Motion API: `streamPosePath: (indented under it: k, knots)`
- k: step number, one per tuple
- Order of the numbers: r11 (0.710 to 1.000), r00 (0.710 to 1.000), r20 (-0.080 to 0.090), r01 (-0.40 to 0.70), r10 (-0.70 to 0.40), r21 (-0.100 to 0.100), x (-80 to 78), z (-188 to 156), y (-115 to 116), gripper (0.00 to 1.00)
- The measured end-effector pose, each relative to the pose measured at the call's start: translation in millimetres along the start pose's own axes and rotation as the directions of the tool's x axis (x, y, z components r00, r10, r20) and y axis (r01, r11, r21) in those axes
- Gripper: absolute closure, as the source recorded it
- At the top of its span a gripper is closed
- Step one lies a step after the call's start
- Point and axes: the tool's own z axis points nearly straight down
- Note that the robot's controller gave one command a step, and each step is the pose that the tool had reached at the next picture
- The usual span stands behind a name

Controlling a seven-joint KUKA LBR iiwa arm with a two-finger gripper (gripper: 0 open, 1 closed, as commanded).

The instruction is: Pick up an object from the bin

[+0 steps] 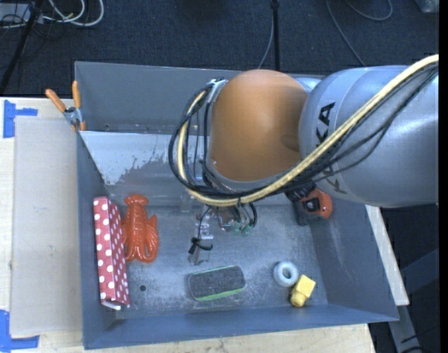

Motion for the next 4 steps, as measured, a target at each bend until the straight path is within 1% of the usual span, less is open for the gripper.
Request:
streamPosePath:
  k: [1,2,3,4]
  knots:
    - [1.000,1.000,0.007,-0.004,0.004,-0.002,-1.3,-4.7,-1.0,0.00]
    - [1.000,1.000,0.009,0.019,-0.019,-0.002,24.1,39.4,-6.8,0.00]
    - [0.975,0.975,0.001,0.224,-0.224,-0.001,46.6,70.9,-50.1,0.00]
    - [0.928,0.928,0.005,0.373,-0.373,0.001,37.8,99.3,-75.8,0.00]
